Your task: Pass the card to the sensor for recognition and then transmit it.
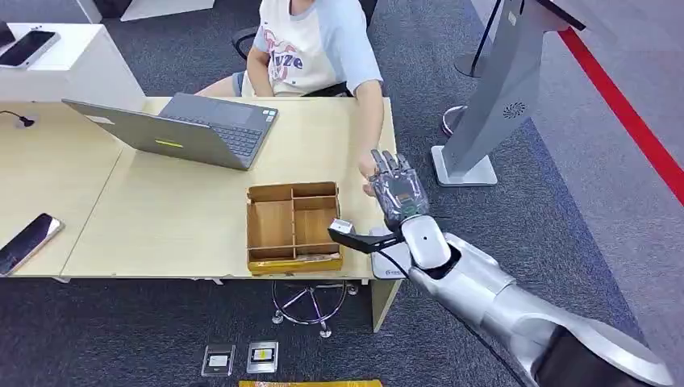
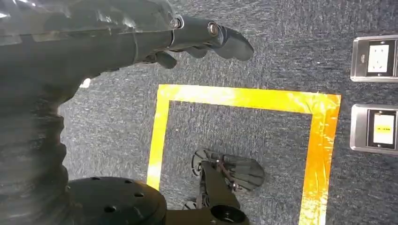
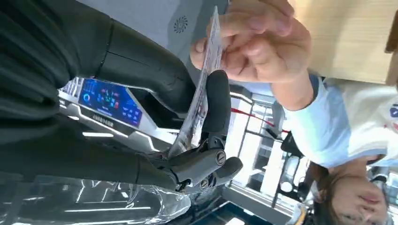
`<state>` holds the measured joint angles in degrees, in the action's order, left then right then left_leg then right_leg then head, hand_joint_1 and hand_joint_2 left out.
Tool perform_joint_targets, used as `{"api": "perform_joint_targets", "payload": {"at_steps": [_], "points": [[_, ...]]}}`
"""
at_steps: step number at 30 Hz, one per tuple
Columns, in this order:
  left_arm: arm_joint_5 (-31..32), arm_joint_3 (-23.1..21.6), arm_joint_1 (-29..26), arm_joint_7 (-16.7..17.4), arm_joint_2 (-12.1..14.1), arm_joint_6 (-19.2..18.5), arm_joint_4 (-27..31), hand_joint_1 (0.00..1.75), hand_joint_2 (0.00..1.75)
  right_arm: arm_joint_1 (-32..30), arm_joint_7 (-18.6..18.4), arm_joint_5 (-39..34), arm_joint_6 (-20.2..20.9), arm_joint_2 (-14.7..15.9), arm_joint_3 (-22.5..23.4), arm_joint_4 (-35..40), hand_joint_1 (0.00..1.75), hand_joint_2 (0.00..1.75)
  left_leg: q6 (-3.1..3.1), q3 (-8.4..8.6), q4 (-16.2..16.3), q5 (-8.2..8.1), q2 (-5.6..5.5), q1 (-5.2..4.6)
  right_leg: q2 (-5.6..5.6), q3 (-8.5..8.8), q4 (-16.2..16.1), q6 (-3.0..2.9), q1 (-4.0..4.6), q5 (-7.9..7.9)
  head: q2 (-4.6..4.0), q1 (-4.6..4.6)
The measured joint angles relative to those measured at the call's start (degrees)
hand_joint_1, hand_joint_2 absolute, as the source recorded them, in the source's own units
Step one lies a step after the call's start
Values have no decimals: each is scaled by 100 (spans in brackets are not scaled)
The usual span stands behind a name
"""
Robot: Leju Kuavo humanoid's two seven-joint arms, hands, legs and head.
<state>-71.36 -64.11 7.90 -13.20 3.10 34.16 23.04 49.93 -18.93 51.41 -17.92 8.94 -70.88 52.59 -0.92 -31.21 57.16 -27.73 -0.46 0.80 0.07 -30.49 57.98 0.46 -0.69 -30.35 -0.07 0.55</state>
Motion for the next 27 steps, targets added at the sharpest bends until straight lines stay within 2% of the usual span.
{"api": "perform_joint_targets", "payload": {"at_steps": [7, 10, 13, 17, 23, 27], "points": [[11, 0, 0, 0, 4, -2, 0, 0, 175, -55, -22, 2, -13, 59, 33, 83, 175, 175, 0, 0, 0, 0, 1, 0, 0, 0, 0, 0, 0, 0, 0, -2], [-7, 0, 6, 0, 13, -9, 0, 0, 175, -225, -5, 33, -7, 232, 188, 367, 175, 175, 0, 1, 0, 0, 3, 0, 0, 0, 0, 0, 0, 0, 2, -2], [-11, 0, 6, -7, 11, -4, 0, 0, 175, -297, 57, -125, -33, 251, 232, 426, 175, 175, 0, 2, 0, 0, 3, 0, 1, 0, 0, 0, 0, 0, 2, 0], [-22, 0, 5, -11, 9, 9, 0, 0, 175, -482, 169, -385, -160, 258, 330, 441, 175, 175, 0, 0, -1, 0, 2, 0, 0, 1, 0, 0, 0, 0, 0, -2], [-85, 0, -3, -11, 2, 57, 0, 0, 175, -789, 485, -1099, -634, 245, 452, 389, 175, 175, 0, -2, -1, 0, 1, 0, -2, 1, 0, 0, 0, 0, 0, -2], [-129, 0, -6, -11, 0, 59, 0, 0, 175, -949, 592, -1379, -750, 194, 538, 293, 175, 175, 0, -2, -1, 0, 1, 0, -1, 1, 0, 0, 0, 0, 2, -2]]}}
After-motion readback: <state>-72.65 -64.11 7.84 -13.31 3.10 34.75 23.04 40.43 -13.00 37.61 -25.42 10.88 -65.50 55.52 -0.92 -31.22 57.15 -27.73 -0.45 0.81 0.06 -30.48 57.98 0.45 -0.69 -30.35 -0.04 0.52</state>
